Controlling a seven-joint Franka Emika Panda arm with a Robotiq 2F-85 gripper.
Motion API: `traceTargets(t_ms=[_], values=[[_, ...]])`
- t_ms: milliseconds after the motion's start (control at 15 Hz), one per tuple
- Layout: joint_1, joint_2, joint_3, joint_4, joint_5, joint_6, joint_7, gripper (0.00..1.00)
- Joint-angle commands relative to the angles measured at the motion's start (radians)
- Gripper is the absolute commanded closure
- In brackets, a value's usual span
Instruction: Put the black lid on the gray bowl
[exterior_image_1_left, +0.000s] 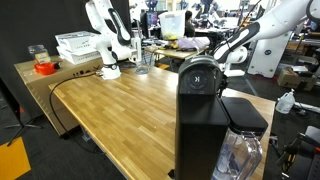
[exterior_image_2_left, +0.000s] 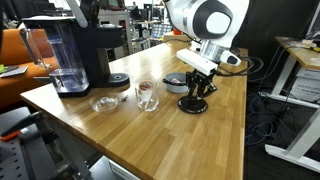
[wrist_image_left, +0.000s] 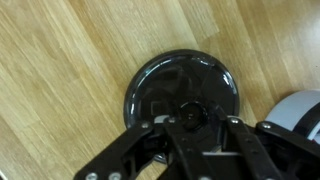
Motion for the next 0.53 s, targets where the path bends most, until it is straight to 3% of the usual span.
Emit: traceTargets(t_ms=[0,67,200,467], values=[[-0.011,-0.008,0.008,-0.009,0.01,-0.017,0.003,0.75],[-0.01,-0.009,0.007,-0.009,0.009,-0.017,0.004,0.76],[-0.012,-0.014,0.009,-0.008,0.012,-0.016,0.004,0.91],[-0.008,-0.024,0.001,-0.006,0.005,-0.02,0.012,0.92]])
